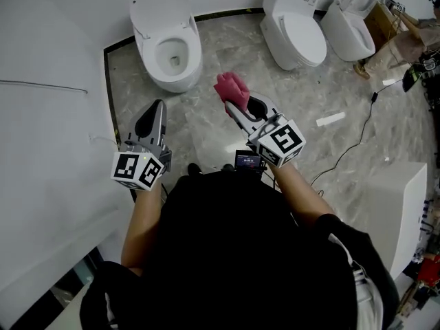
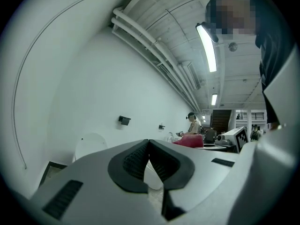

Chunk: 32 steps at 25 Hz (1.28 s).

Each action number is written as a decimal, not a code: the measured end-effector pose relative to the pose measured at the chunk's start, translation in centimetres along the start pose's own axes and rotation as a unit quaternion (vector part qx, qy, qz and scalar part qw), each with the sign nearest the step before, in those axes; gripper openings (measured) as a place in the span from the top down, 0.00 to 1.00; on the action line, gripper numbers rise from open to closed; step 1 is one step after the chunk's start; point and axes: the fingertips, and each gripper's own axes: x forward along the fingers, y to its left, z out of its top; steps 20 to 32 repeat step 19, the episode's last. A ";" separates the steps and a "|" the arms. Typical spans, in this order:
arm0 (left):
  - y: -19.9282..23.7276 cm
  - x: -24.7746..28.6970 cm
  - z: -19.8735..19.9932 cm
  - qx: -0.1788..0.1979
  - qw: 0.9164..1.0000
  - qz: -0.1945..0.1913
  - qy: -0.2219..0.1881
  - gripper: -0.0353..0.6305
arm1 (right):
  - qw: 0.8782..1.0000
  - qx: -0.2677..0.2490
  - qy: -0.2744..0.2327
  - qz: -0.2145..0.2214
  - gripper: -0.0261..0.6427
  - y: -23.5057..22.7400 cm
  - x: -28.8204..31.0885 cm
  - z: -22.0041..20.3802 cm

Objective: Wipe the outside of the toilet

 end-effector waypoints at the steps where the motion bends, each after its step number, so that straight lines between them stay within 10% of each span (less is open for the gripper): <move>1: -1.0 0.2 -0.3 0.000 1.000 -0.003 0.004 0.92 | 1.000 0.001 0.003 -0.001 0.77 -0.4 -1.0 -0.3; 32: -9.9 0.6 -2.9 0.016 0.999 -0.014 0.027 0.92 | 0.999 0.026 -0.013 0.016 0.77 -1.6 -8.0 -2.4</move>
